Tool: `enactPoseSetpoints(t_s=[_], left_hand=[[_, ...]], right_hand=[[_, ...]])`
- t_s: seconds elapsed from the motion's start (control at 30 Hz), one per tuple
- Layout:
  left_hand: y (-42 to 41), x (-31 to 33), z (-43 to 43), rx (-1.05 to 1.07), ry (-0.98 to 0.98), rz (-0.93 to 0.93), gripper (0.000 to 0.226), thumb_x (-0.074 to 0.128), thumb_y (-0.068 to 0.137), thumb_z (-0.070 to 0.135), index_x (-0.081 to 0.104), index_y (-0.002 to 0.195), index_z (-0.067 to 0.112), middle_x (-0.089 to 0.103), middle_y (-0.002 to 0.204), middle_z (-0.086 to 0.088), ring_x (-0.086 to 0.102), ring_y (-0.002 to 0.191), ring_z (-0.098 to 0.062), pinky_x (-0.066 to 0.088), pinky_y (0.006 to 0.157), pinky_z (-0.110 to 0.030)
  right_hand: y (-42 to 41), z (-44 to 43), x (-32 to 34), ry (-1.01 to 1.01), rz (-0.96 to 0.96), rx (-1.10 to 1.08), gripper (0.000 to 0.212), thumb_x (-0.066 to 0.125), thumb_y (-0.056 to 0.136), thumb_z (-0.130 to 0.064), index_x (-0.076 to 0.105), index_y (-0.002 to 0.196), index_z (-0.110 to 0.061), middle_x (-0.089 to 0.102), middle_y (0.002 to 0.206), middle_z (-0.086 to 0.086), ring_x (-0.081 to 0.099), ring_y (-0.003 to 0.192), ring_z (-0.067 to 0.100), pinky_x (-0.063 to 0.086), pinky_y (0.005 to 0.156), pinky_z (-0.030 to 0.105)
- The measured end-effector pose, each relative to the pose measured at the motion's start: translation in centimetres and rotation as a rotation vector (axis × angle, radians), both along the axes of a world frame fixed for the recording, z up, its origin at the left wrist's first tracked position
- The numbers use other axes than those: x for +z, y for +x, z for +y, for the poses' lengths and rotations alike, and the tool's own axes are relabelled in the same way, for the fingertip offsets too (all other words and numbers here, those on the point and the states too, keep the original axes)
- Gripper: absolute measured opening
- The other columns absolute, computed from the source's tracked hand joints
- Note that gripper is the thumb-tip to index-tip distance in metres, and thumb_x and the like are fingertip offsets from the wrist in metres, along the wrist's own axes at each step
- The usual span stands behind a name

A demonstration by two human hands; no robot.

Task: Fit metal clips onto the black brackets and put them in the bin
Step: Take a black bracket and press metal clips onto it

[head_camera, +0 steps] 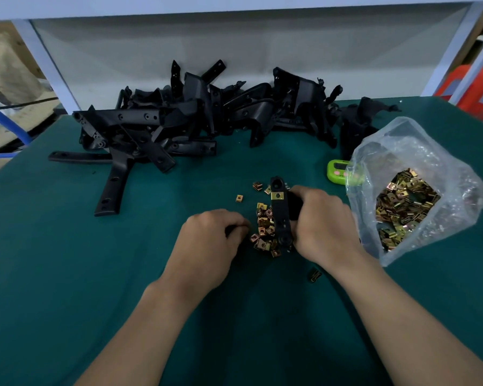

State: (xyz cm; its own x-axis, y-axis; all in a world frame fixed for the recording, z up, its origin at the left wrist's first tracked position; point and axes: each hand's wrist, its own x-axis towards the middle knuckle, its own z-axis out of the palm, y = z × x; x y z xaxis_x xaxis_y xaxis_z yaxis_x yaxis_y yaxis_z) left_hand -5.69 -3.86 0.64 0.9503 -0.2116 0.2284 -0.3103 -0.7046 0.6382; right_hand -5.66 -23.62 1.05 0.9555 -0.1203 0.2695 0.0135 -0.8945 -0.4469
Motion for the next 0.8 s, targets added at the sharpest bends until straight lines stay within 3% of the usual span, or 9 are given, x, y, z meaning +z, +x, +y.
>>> enactPoseSetpoints(t_s=[0.1, 0.2, 0.27, 0.47, 0.67, 0.8], left_hand=[[0.0, 0.5, -0.6, 0.035, -0.393, 0.194, 0.027, 0.068, 0.095, 0.010, 0.080, 0.080, 0.028, 0.070, 0.065, 0.014, 0.062, 0.057, -0.001, 0.044, 0.057, -0.007], [-0.2, 1.2, -0.9, -0.027, -0.837, 0.436, 0.029, 0.061, 0.099, 0.005, 0.083, 0.088, 0.022, 0.070, 0.072, 0.005, 0.066, 0.063, -0.009, 0.053, 0.062, -0.016], [-0.3, 1.4, -0.8, -0.078, -1.009, 0.596, 0.026, 0.058, 0.100, 0.007, 0.083, 0.096, 0.014, 0.070, 0.076, 0.000, 0.067, 0.068, -0.011, 0.056, 0.065, -0.019], [0.3, 1.9, -0.1, -0.138, -1.149, 0.822, 0.025, 0.060, 0.092, 0.004, 0.083, 0.095, 0.010, 0.074, 0.084, -0.007, 0.072, 0.074, -0.011, 0.060, 0.067, -0.021], [0.1, 1.4, 0.0, -0.116, -1.109, 0.707, 0.026, 0.083, 0.062, 0.017, 0.084, 0.088, 0.017, 0.069, 0.076, -0.003, 0.067, 0.068, -0.010, 0.056, 0.065, -0.019], [0.1, 1.0, -0.4, -0.040, -1.090, 0.631, 0.017, 0.074, 0.084, 0.017, 0.082, 0.097, 0.011, 0.075, 0.087, -0.011, 0.072, 0.074, -0.015, 0.058, 0.067, -0.022]], right_hand=[[0.0, -0.1, 0.0, 0.010, 0.006, -0.002, 0.032, 0.072, 0.076, -0.020, 0.065, 0.105, -0.033, 0.043, 0.061, -0.018, 0.036, 0.053, 0.006, 0.034, 0.060, 0.032], [-0.1, -0.2, 0.0, 0.002, -0.011, -0.004, 0.032, 0.072, 0.076, -0.020, 0.066, 0.105, -0.032, 0.041, 0.059, -0.018, 0.033, 0.052, 0.003, 0.029, 0.053, 0.030], [-0.2, -0.1, 0.1, -0.006, -0.012, -0.005, 0.034, 0.072, 0.076, -0.019, 0.066, 0.106, -0.033, 0.040, 0.059, -0.019, 0.033, 0.051, 0.005, 0.030, 0.054, 0.031], [-0.2, 0.0, 0.1, -0.031, 0.009, -0.006, 0.036, 0.071, 0.074, -0.016, 0.066, 0.106, -0.032, 0.041, 0.059, -0.017, 0.041, 0.060, 0.022, 0.036, 0.060, 0.032], [-0.2, 0.0, 0.2, -0.021, 0.025, -0.002, 0.037, 0.070, 0.074, -0.014, 0.066, 0.106, -0.030, 0.044, 0.061, -0.015, 0.044, 0.061, 0.024, 0.037, 0.062, 0.033], [-0.3, 0.1, 0.3, -0.039, 0.022, -0.005, 0.037, 0.070, 0.075, -0.014, 0.066, 0.108, -0.032, 0.044, 0.062, -0.014, 0.043, 0.061, 0.022, 0.038, 0.061, 0.032]])
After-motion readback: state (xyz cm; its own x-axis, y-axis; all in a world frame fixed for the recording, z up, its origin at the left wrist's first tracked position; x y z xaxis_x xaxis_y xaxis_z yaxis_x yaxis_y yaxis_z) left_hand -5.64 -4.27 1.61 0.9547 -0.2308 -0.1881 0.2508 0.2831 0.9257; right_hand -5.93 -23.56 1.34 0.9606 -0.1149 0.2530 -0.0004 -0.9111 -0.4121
